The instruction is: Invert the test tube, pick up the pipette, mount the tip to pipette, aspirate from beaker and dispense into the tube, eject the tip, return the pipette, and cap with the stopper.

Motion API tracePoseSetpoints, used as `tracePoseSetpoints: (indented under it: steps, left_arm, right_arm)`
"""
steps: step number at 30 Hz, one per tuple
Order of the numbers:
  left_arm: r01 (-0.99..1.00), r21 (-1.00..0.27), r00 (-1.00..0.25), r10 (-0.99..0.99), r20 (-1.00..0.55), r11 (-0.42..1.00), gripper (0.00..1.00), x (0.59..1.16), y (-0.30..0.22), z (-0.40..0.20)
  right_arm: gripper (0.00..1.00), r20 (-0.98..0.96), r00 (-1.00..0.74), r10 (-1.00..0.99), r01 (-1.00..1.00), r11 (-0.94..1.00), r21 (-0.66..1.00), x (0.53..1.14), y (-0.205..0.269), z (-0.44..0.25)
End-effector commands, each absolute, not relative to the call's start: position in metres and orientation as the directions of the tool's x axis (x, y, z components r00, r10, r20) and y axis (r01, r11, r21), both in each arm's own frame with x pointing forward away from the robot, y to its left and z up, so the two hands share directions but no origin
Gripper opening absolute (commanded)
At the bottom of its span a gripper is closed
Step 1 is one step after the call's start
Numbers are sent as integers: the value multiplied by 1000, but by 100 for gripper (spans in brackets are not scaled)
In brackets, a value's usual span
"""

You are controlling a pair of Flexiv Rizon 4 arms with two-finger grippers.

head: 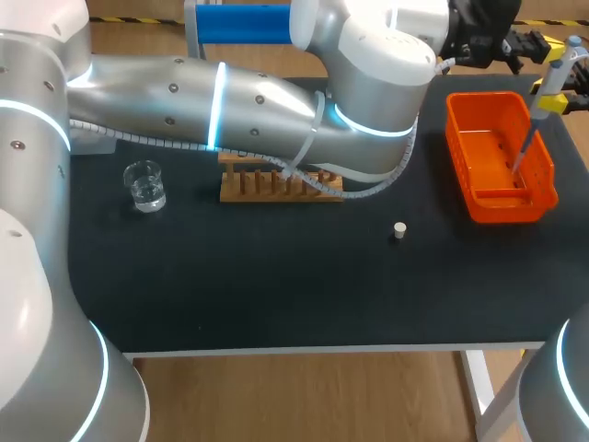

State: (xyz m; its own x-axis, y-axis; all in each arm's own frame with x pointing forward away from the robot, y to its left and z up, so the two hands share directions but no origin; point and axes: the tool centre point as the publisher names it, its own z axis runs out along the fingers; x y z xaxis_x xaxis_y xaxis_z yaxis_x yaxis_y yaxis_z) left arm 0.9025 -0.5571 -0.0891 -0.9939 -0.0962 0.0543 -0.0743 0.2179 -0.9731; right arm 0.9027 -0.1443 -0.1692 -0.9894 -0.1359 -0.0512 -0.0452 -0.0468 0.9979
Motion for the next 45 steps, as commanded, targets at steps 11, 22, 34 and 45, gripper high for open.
tracePoseSetpoints:
  steps: [11,22,34,45]
  left_arm:
    - [-78,-988,-992,-111,63,135,0,901,-561,-121]
    - [-86,-986,-991,-116,70,139,0,900,-561,-128]
    - [-102,-984,-989,-126,84,148,0,899,-559,-137]
    - [-74,-985,-990,-133,54,155,0,903,-556,-123]
  right_arm:
    - [0,-52,-988,-145,-46,-46,998,906,-144,-156]
    - [0,-52,-988,-145,-46,-46,998,906,-144,-156]
    - [0,-52,-988,-145,-46,-46,998,906,-144,-156]
    - [0,-52,-988,-145,-46,-46,998,906,-144,-156]
